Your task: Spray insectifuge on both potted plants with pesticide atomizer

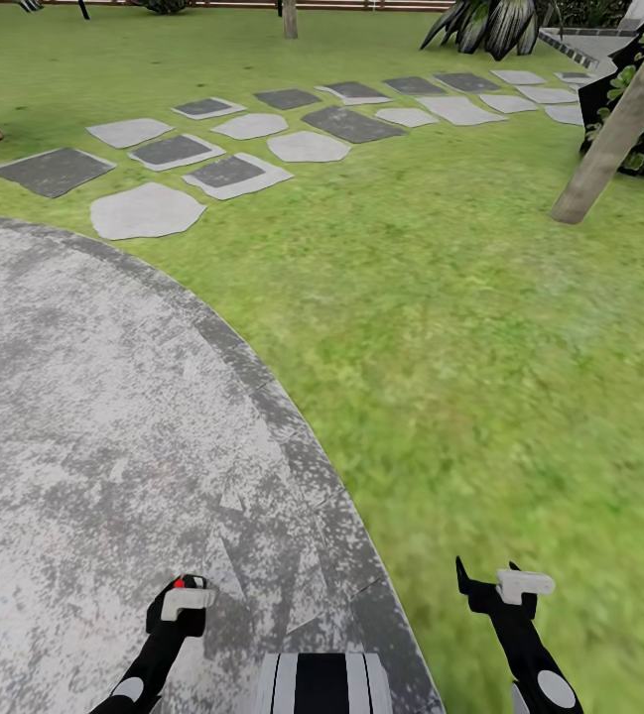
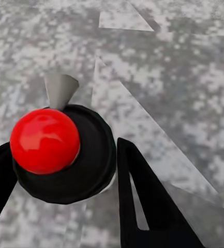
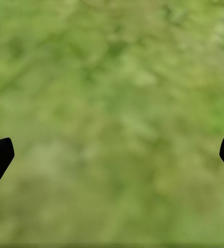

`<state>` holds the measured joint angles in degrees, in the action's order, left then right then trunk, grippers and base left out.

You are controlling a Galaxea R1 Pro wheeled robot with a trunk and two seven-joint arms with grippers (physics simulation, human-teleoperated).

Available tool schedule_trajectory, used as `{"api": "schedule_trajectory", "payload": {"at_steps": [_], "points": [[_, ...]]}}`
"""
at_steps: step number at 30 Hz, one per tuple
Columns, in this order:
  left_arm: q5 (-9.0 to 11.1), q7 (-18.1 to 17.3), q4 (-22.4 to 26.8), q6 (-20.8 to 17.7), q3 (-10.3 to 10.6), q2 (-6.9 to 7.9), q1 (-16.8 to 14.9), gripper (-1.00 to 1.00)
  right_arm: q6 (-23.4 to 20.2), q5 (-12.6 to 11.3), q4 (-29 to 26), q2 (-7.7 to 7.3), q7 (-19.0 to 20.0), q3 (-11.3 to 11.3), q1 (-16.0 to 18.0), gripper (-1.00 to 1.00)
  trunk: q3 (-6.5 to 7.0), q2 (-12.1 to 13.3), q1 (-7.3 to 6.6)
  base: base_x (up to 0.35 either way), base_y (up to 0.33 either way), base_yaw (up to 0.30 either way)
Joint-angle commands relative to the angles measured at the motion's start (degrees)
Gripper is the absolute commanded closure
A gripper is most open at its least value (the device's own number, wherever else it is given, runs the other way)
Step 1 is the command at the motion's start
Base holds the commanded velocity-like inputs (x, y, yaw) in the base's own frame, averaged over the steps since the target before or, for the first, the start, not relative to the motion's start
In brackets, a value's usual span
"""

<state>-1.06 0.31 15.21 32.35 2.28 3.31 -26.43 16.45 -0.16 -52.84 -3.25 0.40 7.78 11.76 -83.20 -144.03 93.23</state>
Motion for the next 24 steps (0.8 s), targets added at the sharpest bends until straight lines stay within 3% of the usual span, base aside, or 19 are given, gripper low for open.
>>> {"api": "schedule_trajectory", "payload": {"at_steps": [1,17,24], "points": [[-0.1,0.1,0.0,0.2,0.2,0.03,0.0,1.00,0.2,0.0,0.0,0.00,0.0,0.0,0.0,-1.00,-0.03,0.0,-0.01,0.000,0.000,0.000],[-0.1,0.1,0.0,0.2,0.2,0.00,0.0,1.00,0.2,0.0,0.1,0.00,0.0,0.0,0.0,-1.00,-0.03,0.0,-0.01,0.000,0.000,0.000],[-0.1,0.1,0.0,0.1,0.2,-0.02,0.0,1.00,0.1,0.1,0.1,0.00,0.0,0.0,0.0,-1.00,1.52,0.1,-0.19,0.000,0.000,0.000]]}}
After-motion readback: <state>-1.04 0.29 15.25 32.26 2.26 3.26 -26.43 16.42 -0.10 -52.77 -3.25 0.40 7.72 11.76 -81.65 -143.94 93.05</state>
